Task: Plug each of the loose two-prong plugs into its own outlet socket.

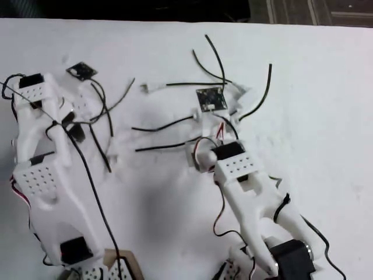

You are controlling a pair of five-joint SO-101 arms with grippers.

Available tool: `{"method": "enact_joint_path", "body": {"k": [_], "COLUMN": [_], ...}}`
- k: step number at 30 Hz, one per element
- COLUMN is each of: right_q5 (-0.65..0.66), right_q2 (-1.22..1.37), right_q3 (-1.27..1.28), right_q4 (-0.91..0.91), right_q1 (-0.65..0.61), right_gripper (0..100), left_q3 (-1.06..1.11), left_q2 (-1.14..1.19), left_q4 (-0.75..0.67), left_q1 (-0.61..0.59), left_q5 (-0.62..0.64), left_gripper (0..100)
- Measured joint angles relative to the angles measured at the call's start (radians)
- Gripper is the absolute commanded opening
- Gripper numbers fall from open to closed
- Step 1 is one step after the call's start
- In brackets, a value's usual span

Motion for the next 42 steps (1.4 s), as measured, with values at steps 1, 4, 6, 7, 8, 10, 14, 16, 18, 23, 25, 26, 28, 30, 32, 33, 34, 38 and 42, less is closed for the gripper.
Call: {"method": "enact_joint_path", "body": {"k": [1, 4, 6, 7, 8, 10, 14, 16, 18, 23, 25, 26, 28, 30, 32, 33, 34, 38, 42], "right_q5": [0.000, 0.000, 0.000, 0.000, 0.000, 0.000, 0.000, 0.000, 0.000, 0.000, 0.000, 0.000, 0.000, 0.000, 0.000, 0.000, 0.000, 0.000, 0.000], "right_q2": [0.000, 0.000, 0.000, 0.000, 0.000, 0.000, 0.000, 0.000, 0.000, 0.000, 0.000, 0.000, 0.000, 0.000, 0.000, 0.000, 0.000, 0.000, 0.000], "right_q3": [0.000, 0.000, 0.000, 0.000, 0.000, 0.000, 0.000, 0.000, 0.000, 0.000, 0.000, 0.000, 0.000, 0.000, 0.000, 0.000, 0.000, 0.000, 0.000], "right_q4": [0.000, 0.000, 0.000, 0.000, 0.000, 0.000, 0.000, 0.000, 0.000, 0.000, 0.000, 0.000, 0.000, 0.000, 0.000, 0.000, 0.000, 0.000, 0.000], "right_q1": [0.000, 0.000, 0.000, 0.000, 0.000, 0.000, 0.018, 0.032, 0.038, 0.038, 0.041, 0.044, 0.049, 0.046, 0.060, 0.072, 0.083, 0.115, 0.144], "right_gripper": [14.8, 14.8, 14.8, 14.8, 14.8, 14.8, 14.8, 14.8, 14.8, 14.8, 14.8, 14.8, 14.8, 14.8, 14.8, 14.8, 14.8, 14.8, 14.9], "left_q3": [-0.008, -0.054, -0.112, -0.143, -0.176, -0.247, -0.298, -0.293, -0.245, -0.034, 0.078, 0.140, 0.270, 0.410, 0.554, 0.626, 0.697, 0.931, 1.091], "left_q2": [0.003, 0.005, 0.008, 0.009, 0.009, 0.009, 0.009, 0.009, -0.006, -0.206, -0.336, -0.408, -0.559, -0.700, -0.816, -0.862, -0.899, -0.953, -0.954], "left_q4": [0.014, 0.078, 0.153, 0.193, 0.236, 0.313, 0.345, 0.350, 0.351, 0.351, 0.351, 0.351, 0.333, 0.290, 0.227, 0.196, 0.167, 0.040, -0.061], "left_q1": [0.002, 0.000, 0.003, 0.009, 0.017, 0.034, 0.051, 0.063, 0.078, 0.147, 0.189, 0.210, 0.265, 0.330, 0.391, 0.423, 0.457, 0.540, 0.565], "left_q5": [0.000, 0.000, 0.000, 0.000, 0.000, 0.000, 0.048, 0.063, 0.080, 0.101, 0.101, 0.103, 0.106, 0.132, 0.163, 0.175, 0.190, 0.252, 0.272], "left_gripper": [15, 11, 8, 7, 6, 3, 2, 2, 2, 2, 2, 2, 2, 2, 2, 2, 2, 2, 2]}}
